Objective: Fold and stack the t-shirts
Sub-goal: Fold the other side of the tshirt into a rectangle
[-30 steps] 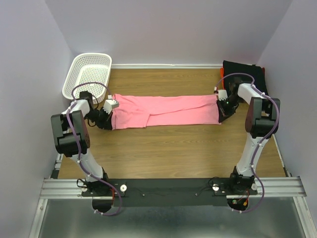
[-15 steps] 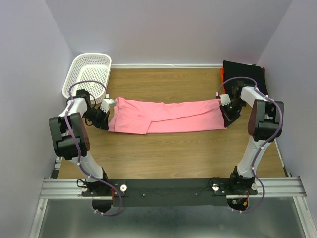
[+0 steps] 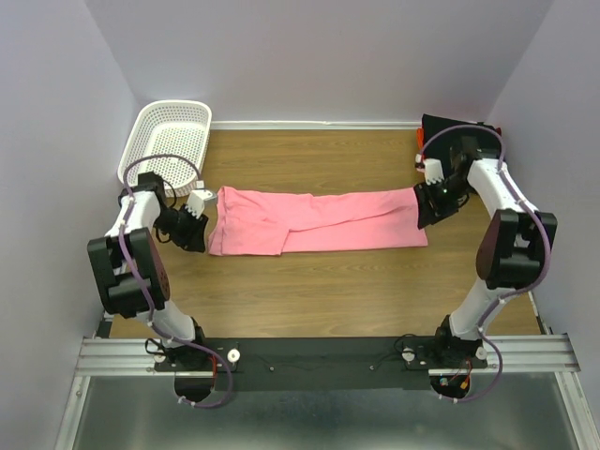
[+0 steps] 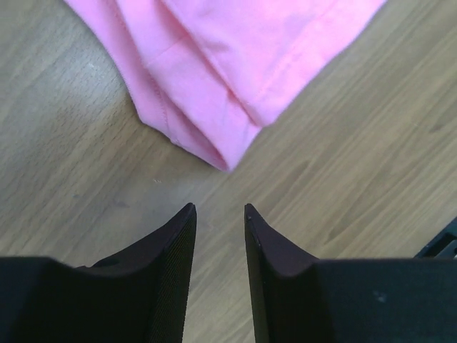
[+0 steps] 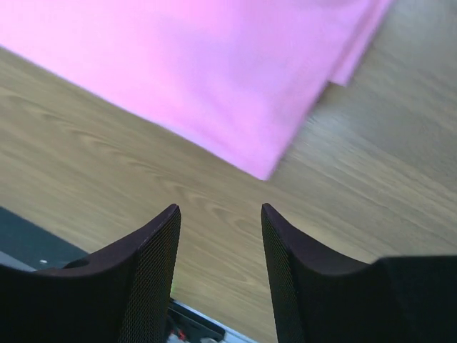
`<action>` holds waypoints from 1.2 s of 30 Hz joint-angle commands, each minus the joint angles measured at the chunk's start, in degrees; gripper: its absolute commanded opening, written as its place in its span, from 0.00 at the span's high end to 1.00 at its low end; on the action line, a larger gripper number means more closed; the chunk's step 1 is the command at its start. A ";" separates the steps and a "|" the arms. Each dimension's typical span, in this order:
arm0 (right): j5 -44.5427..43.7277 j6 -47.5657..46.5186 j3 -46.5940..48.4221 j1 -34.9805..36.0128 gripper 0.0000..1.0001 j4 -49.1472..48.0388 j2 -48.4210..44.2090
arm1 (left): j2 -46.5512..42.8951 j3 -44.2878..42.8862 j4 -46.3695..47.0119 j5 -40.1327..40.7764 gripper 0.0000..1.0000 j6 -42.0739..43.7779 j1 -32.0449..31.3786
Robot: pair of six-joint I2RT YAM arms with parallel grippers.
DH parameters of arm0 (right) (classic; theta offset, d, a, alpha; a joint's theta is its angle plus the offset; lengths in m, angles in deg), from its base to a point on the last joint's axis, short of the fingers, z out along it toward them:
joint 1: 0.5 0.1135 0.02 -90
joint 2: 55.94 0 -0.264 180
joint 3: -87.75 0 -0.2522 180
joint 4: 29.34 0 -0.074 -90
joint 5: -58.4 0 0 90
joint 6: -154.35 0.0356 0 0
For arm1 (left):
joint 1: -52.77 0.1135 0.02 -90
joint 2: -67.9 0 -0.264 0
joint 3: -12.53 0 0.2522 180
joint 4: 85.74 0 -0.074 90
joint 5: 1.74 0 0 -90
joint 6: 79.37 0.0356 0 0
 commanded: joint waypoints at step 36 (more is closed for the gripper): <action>13.58 59.68 0.07 47.31 0.45 -51.44 15.36 | 3.97 3.15 9.96 -6.77 0.59 -7.60 -9.68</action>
